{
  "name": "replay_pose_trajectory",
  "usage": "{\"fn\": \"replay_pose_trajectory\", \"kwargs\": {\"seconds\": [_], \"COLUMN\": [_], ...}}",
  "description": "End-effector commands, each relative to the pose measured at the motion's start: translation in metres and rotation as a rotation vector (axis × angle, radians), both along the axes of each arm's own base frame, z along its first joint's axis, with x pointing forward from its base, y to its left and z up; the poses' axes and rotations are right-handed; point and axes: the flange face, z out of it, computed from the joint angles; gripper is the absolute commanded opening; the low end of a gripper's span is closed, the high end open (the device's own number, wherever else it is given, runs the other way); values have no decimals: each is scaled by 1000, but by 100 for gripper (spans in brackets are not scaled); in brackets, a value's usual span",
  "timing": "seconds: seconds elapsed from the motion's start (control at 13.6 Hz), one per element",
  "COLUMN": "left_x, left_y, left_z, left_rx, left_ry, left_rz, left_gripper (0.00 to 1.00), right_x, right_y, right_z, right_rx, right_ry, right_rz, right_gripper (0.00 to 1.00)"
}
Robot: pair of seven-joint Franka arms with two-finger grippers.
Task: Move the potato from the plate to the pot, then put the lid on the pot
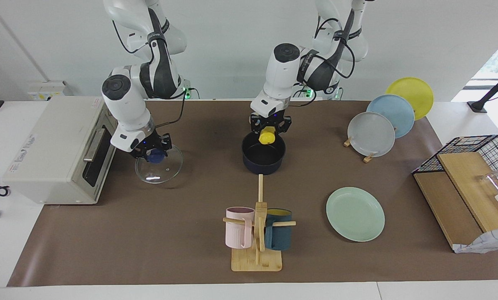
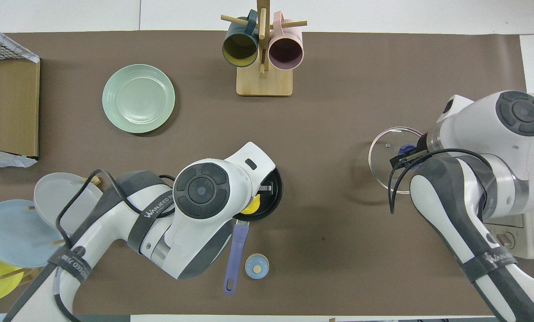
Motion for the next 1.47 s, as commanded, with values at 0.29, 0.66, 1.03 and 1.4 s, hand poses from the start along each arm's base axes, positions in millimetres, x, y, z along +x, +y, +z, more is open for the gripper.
{"fn": "replay_pose_trajectory", "kwargs": {"seconds": [0.29, 0.66, 1.03, 1.4], "left_x": [5, 6, 4, 3], "left_y": [-1, 0, 2, 2], "left_z": [-35, -58, -71, -86], "left_rx": [-4, 6, 16, 18], "left_ry": [-14, -14, -9, -6], "left_rz": [-86, -112, -141, -153], "left_gripper": [0, 0, 0, 0], "right_x": [-12, -8, -4, -6], "right_y": [19, 22, 48, 72], "right_z": [36, 42, 63, 72], "right_rx": [5, 6, 3, 6], "right_ry": [10, 1, 3, -16], "right_rz": [0, -1, -15, -16], "right_gripper": [0, 0, 0, 0]}}
